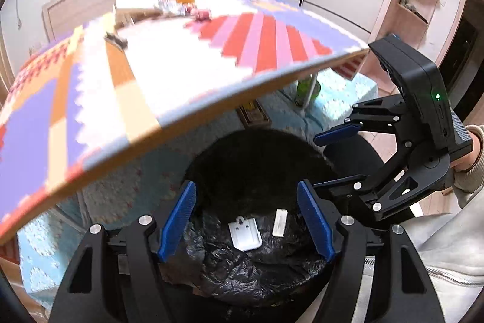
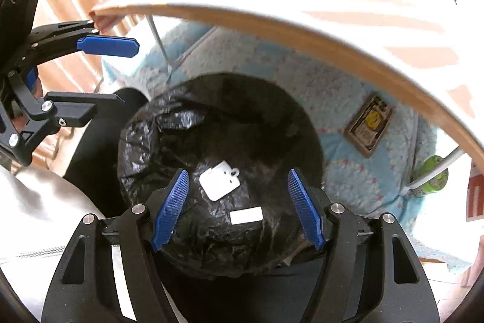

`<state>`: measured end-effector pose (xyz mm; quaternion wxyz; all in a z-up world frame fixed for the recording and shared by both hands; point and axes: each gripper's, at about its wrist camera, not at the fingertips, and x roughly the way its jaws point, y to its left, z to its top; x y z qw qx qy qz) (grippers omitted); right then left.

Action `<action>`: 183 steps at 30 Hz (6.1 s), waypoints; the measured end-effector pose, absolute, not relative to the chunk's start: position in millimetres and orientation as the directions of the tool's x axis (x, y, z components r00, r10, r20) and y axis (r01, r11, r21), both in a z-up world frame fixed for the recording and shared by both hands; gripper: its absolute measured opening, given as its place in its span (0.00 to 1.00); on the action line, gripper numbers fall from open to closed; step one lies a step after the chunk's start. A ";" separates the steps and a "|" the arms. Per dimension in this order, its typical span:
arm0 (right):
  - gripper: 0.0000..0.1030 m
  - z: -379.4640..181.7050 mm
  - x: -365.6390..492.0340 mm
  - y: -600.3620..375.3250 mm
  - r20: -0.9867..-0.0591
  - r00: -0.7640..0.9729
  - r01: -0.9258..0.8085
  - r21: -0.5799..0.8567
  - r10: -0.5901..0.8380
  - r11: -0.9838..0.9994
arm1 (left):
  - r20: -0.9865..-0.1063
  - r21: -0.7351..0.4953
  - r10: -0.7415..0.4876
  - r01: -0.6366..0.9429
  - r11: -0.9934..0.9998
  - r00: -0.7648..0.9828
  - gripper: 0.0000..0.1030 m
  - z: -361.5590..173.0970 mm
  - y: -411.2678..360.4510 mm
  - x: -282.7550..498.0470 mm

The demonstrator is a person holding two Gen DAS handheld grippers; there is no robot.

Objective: Collect trash
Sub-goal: 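Raise both open tools out of the bin toward the mat, then reach the right tool to the pink piggy toy and close on it, then close the left tool on the grey stick, then carry the grey stick with the left tool while the right tool carries the piggy over the bin, then open the left tool to drop the stick while the right tool releases the piggy into the bin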

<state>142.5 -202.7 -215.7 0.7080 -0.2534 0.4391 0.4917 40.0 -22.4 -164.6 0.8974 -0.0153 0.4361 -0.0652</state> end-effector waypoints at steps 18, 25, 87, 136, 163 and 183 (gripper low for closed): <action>0.66 -119.4 182.4 -196.0 -0.749 0.275 -0.909 0.001 0.603 0.416 | -0.688 0.003 -0.003 0.007 1.000 0.726 0.65 -95.9 13.9 72.3; 0.66 -110.2 217.8 -175.2 -0.731 0.299 -0.888 0.022 0.613 0.459 | -0.685 -0.013 0.017 -0.035 0.999 0.728 0.65 -91.4 37.5 105.0; 0.32 -123.8 336.1 -95.3 -0.725 0.392 -0.713 0.149 0.566 0.685 | -0.737 -0.072 0.079 -0.195 0.978 0.671 0.10 -121.5 108.4 203.3; 0.32 -123.5 170.4 -199.2 -0.726 0.246 -0.822 0.194 0.642 0.535 | -0.709 -0.149 -0.160 0.075 0.986 0.687 0.10 -99.8 -45.7 27.8; 0.32 -267.1 144.9 -187.1 -0.930 0.127 -0.842 0.083 0.346 0.533 | -0.895 -0.232 -0.213 0.000 0.973 0.392 0.10 -239.4 -54.9 48.1; 0.38 -296.7 144.1 -177.6 -0.957 0.075 -0.869 0.074 0.280 0.489 | -0.941 -0.212 -0.189 -0.056 0.976 0.281 0.12 -269.4 -50.3 62.7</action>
